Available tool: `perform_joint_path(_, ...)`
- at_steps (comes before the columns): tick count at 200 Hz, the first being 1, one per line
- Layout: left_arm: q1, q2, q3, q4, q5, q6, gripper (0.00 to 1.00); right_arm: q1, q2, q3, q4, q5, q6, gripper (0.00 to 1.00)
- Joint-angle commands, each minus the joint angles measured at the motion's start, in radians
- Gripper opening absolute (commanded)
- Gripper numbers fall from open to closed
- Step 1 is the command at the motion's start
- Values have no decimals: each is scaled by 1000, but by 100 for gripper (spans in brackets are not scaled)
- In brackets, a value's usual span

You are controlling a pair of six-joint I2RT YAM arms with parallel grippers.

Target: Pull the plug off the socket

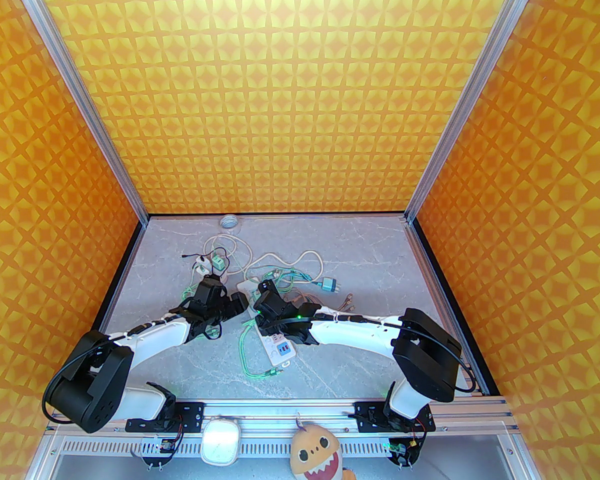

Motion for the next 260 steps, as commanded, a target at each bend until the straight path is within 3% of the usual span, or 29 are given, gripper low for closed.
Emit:
perform_joint_path(1,16,45,44,19,42,31,78,-7,26,35,-12,13,-23,66)
perform_joint_path(49,17,124,51,72,77,29,77,-12,47,56,-18,9,-34,60)
perform_joint_path(98,17,152,25,112,101,15,71,-14,80,57,-21,11,-35,66)
perform_joint_path(172,15,47,-35,99,114,28,72,-23,88,49,-13,11,-31,65)
perform_joint_path(249,14,98,-14,101,129,37,70,-24,78,52,-22,-2,-35,63)
perform_joint_path(260,10,103,-12,97,129,41,65,-23,78,56,-23,-2,-36,62)
